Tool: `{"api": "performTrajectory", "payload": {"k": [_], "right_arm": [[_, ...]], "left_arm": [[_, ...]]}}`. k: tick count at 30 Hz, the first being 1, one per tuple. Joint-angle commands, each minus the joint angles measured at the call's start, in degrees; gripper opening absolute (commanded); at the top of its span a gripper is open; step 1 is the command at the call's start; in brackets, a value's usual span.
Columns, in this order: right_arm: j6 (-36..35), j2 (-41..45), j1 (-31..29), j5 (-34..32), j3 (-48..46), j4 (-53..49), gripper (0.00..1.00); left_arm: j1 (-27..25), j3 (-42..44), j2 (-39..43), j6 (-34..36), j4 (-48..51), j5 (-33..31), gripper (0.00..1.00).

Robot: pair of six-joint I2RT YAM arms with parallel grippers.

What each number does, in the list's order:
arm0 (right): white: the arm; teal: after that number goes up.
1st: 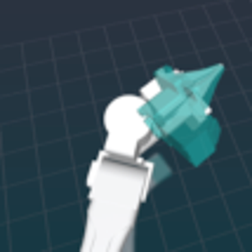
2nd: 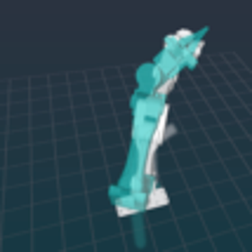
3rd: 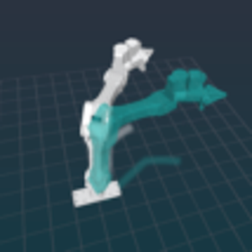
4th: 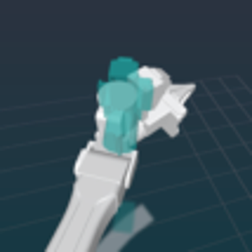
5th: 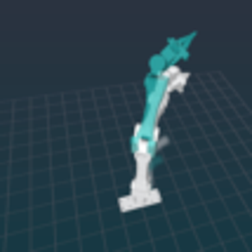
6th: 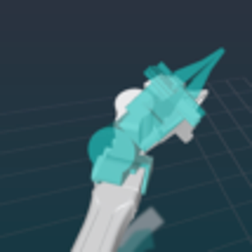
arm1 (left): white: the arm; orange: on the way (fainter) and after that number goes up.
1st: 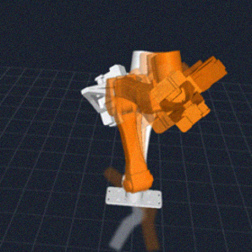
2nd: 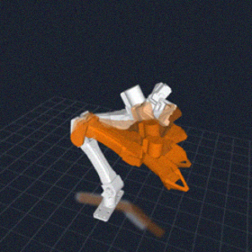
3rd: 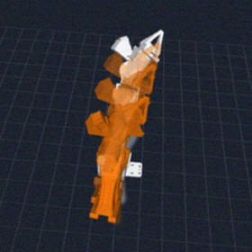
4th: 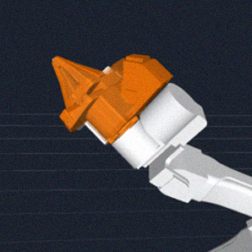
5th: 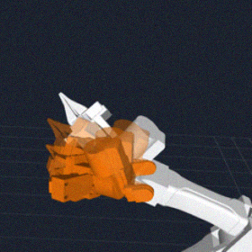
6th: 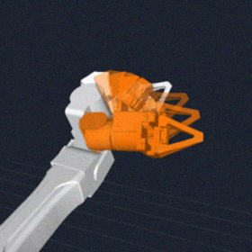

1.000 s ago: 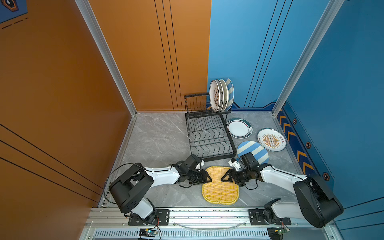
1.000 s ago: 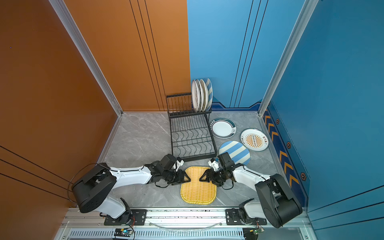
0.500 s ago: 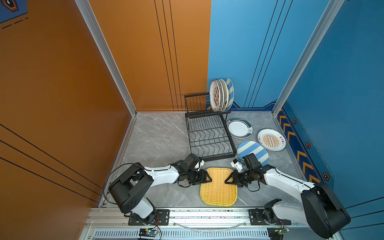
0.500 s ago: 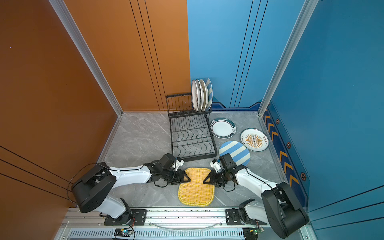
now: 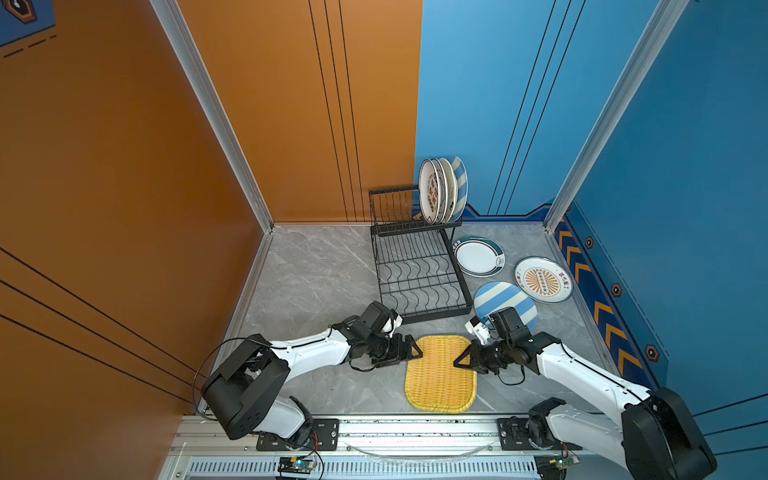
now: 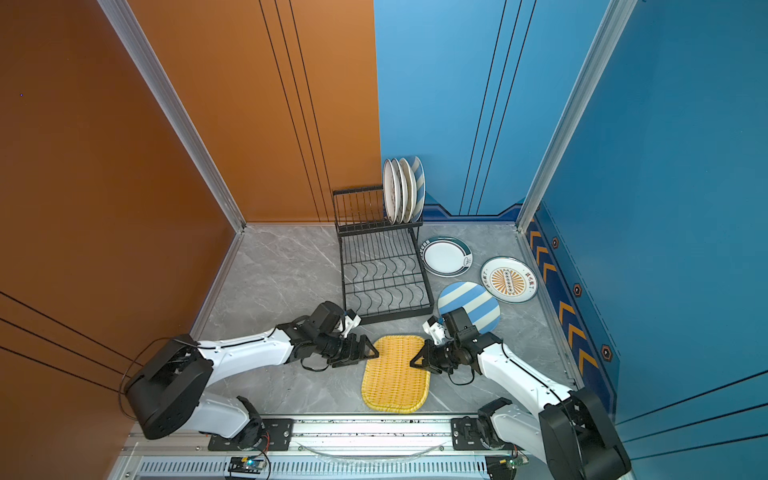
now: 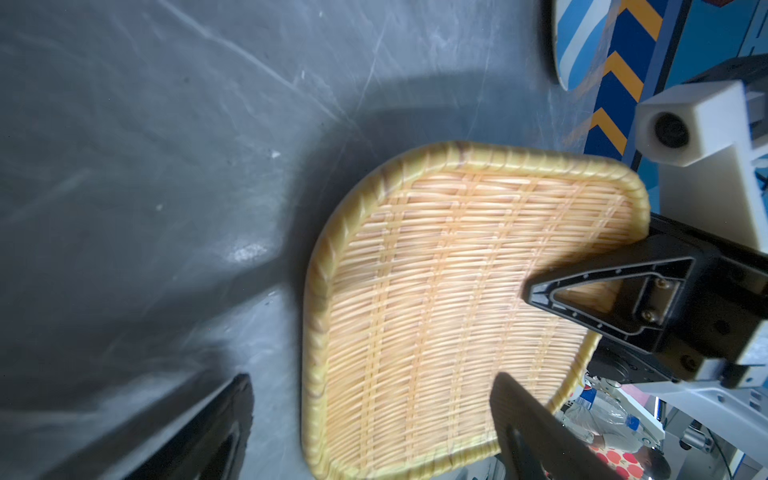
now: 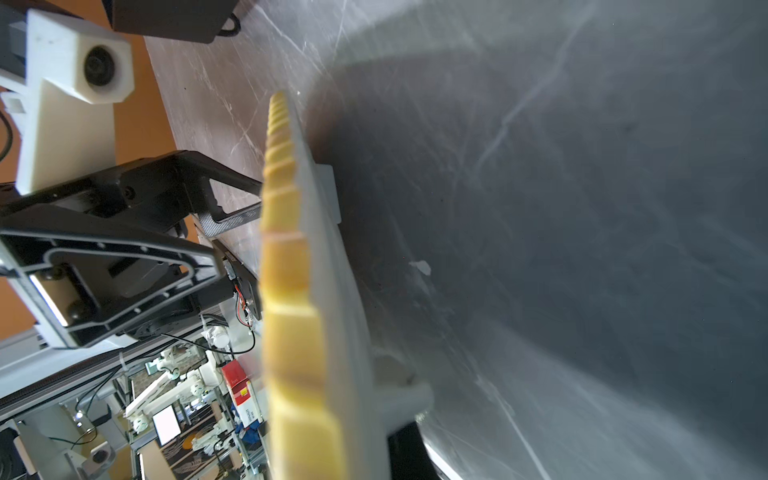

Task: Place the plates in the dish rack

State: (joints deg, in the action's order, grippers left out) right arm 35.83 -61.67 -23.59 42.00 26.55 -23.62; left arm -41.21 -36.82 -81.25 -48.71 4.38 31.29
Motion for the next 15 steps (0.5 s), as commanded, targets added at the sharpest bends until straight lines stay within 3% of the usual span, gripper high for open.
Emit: {"api": "performTrajectory", "payload": {"k": [1,9,15], "right_arm": [[1.5,4.9,0.4,-4.4,2.5,-5.7,0.0],[4.7,14.7,0.2,-13.3,13.0,-15.1,0.0],[2.8,14.3,-1.8,-27.3,27.6,-20.1,0.0]], "left_arm": [[1.4,-2.1,3.2,1.7,4.8,-1.3,0.94],[7.7,-2.9,7.4,4.3,9.5,-0.4,1.0],[13.3,-5.9,7.1,8.1,12.8,1.0,0.98]]}}
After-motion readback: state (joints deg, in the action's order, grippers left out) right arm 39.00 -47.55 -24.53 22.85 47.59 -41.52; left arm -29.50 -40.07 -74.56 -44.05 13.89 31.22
